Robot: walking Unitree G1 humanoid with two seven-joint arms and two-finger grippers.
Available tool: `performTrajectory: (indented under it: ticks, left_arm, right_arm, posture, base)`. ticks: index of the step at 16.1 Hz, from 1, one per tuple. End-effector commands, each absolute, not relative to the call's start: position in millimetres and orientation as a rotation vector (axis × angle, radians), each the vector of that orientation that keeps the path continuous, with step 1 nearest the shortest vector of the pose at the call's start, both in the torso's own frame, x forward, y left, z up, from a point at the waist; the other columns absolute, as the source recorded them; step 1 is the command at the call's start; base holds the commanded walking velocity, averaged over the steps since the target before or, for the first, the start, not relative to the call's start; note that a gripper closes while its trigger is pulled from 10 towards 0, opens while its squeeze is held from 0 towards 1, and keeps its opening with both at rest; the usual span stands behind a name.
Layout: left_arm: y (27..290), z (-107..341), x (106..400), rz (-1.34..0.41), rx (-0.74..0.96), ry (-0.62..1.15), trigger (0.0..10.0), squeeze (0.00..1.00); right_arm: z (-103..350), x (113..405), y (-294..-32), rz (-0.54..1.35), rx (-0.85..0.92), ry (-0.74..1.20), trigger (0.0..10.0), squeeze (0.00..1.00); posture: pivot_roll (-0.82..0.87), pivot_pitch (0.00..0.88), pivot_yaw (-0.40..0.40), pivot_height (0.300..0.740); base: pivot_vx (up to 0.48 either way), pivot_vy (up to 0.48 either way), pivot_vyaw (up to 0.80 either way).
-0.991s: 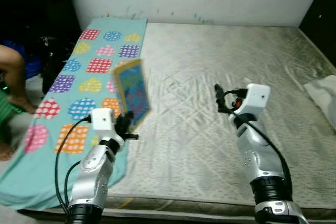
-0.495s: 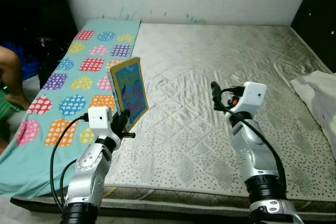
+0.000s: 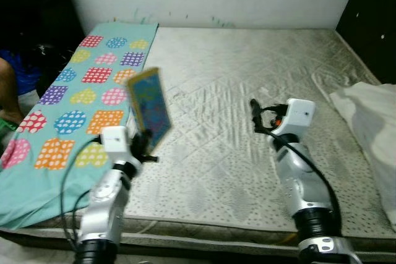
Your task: Clean up the room
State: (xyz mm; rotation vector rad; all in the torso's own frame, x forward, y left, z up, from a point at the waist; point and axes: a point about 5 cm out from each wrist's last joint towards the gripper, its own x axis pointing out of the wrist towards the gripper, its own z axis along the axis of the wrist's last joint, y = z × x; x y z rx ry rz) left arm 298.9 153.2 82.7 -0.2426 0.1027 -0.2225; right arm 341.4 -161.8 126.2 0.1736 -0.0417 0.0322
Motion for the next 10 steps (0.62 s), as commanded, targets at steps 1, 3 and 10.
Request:
performTrajectory:
  ticks: [1,3,10]
  left_arm:
    - [159.9,93.4,303.1,-0.210,-0.226,0.056,10.0,0.00]
    - [159.8,93.3,303.3,-0.210,-0.226,0.056,10.0,0.00]
    - [158.7,92.8,303.8,-0.207,-0.228,0.057,10.0,0.00]
  right_arm:
    - [129.8,343.2,-154.1,0.057,0.179,-0.052,10.0,0.00]
    - [129.6,343.0,-153.8,0.058,0.178,-0.053,10.0,0.00]
    - [127.8,342.1,-153.3,0.066,0.168,-0.048,10.0,0.00]
  posture:
    - [-0.09,0.036,0.009,0.740]
    - [-0.09,0.037,0.008,0.740]
    - [-0.09,0.039,0.004,0.740]
  base:
    - [0.000,-0.480,0.00]
    - [0.000,-0.480,0.00]
    - [0.000,-0.480,0.00]
